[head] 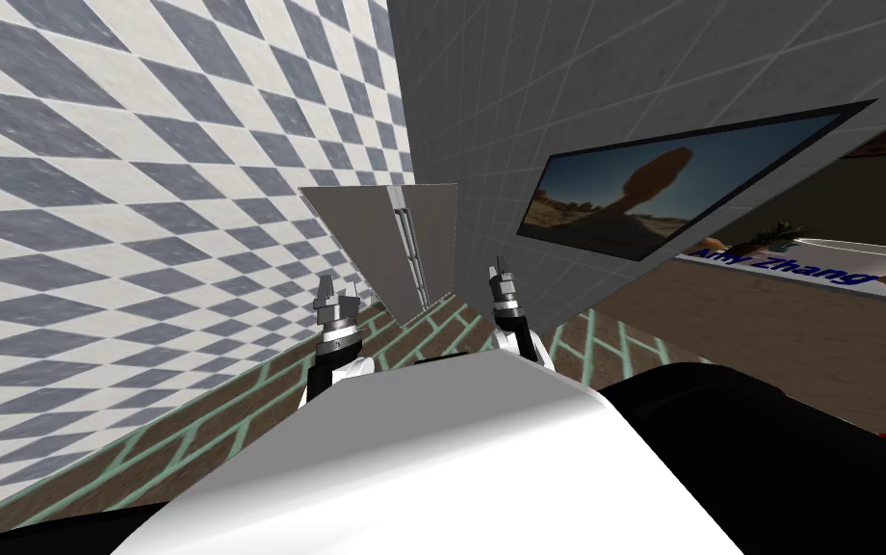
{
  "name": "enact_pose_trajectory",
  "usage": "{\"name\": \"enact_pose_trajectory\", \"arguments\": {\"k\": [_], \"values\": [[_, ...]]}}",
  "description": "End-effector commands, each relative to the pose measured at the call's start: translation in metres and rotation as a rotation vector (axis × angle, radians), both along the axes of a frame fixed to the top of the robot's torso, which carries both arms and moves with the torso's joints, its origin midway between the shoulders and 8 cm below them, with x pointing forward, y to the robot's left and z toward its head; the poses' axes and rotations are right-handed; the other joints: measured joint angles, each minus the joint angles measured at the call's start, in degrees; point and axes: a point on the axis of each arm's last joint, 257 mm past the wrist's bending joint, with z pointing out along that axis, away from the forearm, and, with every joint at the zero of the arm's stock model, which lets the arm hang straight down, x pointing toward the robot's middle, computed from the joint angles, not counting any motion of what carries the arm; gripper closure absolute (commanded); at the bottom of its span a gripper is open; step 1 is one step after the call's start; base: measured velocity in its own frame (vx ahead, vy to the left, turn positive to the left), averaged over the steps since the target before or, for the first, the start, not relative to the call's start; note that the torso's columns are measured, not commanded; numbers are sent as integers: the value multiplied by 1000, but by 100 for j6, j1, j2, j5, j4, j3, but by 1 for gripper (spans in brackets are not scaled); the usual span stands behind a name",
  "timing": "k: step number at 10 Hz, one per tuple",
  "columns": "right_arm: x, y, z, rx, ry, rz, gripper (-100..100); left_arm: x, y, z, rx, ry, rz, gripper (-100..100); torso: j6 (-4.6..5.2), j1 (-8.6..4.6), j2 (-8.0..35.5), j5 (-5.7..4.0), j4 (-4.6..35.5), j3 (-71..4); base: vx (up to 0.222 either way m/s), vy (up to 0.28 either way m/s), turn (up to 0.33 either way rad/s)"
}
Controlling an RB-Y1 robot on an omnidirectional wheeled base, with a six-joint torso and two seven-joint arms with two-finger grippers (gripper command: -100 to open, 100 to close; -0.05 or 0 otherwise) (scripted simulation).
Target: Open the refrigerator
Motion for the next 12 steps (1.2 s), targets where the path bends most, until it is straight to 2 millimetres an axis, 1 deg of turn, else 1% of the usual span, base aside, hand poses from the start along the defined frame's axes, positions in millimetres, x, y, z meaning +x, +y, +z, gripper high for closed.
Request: {"name": "enact_pose_trajectory", "arguments": {"k": [1, 3, 9, 10, 11, 12], "values": [[0, 0, 0, 0, 0, 0, 0, 0, 0, 0, 0, 0, 0, 0, 0, 0, 232, 0, 235, -467, 0, 0, 0], [0, 0, 0, 0, 0, 0, 0, 0, 0, 0, 0, 0, 0, 0, 0, 0, 1003, 0, 1006, -2014, 0, 0, 0], [0, 0, 0, 0, 0, 0, 0, 0, 0, 0, 0, 0, 0, 0, 0, 0, 3539, 0, 3537, -7073, 0, 0, 0], [0, 0, 0, 0, 0, 0, 0, 5, -4, -4, 26, 12, -16, -100, 0, 0, 3962, 0, 3960, -7919, 7, 4, -22], [0, 0, 0, 0, 0, 0, 0, 10, -7, -7, 45, 23, -26, -100, 1, 2, 4154, 1, 4149, -8314, 7, 10, -34], [0, 0, 0, 0, 0, 0, 0, 16, -10, -12, 63, 36, -36, -100, 0, 4, 4206, 1, 4205, -8427, 8, 15, -38]]}}
